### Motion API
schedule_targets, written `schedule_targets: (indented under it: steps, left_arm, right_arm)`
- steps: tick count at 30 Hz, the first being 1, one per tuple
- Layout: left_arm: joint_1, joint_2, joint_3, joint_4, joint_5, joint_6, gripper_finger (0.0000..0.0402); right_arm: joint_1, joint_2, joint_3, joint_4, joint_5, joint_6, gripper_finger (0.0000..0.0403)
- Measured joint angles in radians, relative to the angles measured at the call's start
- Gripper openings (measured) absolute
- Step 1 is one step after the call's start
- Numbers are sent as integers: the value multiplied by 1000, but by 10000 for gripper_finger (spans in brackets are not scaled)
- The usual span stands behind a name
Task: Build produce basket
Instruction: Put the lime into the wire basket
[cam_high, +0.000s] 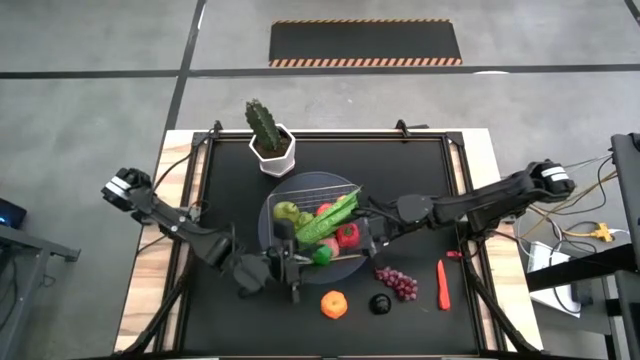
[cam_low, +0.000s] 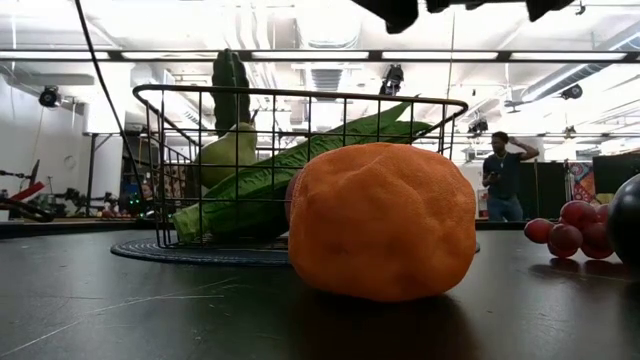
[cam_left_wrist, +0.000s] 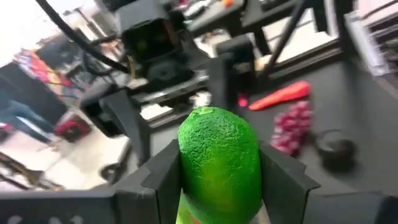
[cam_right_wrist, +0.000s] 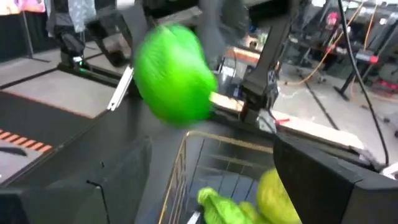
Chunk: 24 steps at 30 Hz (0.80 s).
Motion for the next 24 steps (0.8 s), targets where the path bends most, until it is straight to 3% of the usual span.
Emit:
schedule_targets:
  steps: [11,19,24]
  left_arm:
    - [124,4,-38,134,15,29,156]
    - [126,4,-49,135,14,-3,159]
    - [128,5,-49,127,12,-24,206]
  right_arm:
    - [-6,81,81,7,17,-58,304]
    - [-6,90,95,12,50,-97,220]
    - [-6,93,95,5,47,-115,181]
